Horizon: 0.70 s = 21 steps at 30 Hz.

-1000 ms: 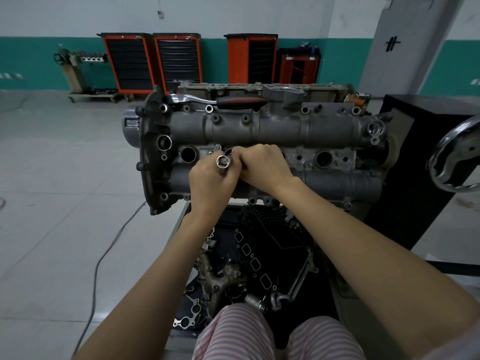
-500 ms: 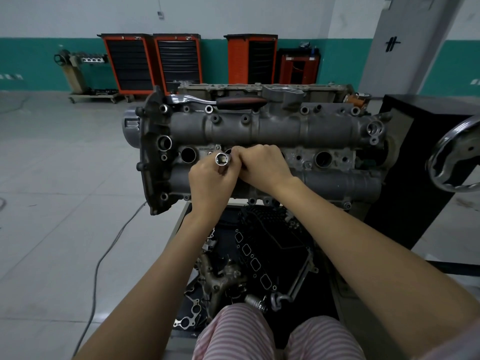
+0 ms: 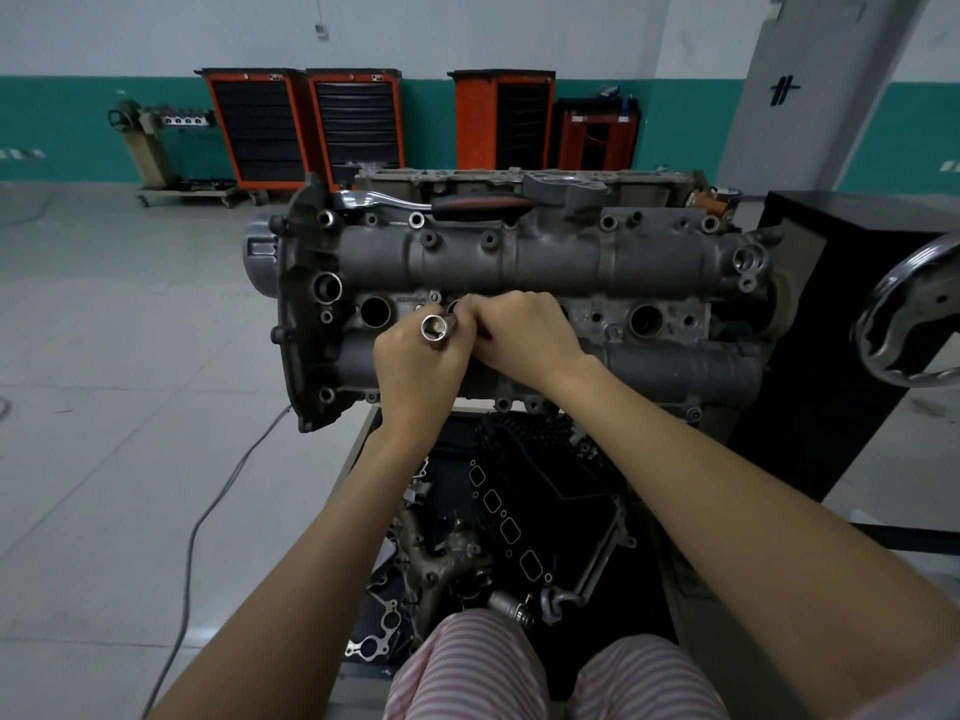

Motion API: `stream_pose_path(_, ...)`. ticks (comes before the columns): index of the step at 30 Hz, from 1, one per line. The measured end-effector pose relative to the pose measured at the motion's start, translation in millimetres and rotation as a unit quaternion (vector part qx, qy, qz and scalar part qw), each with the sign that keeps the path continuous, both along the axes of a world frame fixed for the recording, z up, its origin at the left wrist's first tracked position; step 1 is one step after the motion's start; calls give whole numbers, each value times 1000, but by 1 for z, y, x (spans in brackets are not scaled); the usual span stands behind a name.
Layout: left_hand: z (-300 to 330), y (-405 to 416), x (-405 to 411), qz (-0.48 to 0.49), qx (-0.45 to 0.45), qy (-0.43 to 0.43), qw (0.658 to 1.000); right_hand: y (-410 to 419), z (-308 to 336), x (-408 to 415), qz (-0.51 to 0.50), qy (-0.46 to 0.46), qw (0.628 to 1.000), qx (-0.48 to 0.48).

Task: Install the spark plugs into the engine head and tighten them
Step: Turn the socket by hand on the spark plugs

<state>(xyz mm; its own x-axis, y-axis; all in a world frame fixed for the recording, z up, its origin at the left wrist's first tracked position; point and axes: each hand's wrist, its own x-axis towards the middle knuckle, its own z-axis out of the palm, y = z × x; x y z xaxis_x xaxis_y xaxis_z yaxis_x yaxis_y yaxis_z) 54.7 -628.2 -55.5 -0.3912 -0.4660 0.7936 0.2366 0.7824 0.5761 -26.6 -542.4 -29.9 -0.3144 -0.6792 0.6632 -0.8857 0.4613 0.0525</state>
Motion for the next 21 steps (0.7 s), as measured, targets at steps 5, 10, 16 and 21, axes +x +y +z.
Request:
stream_pose_path(5, -4, -1, 2, -35, 4, -5, 999, -4, -2, -4, -6, 3, 1000, 12)
stream_pose_path(10, -3, 1, 2, -27, -12, 3, 1000, -1, 1, 1, 16, 19, 999, -38)
stream_pose_path(16, -1, -1, 1, -27, 0, 27, 999, 0, 1, 4, 27, 19, 998, -50)
stream_pose_path(21, -3, 0, 2, -28, -10, 20, 999, -3, -1, -2, 28, -24, 999, 11)
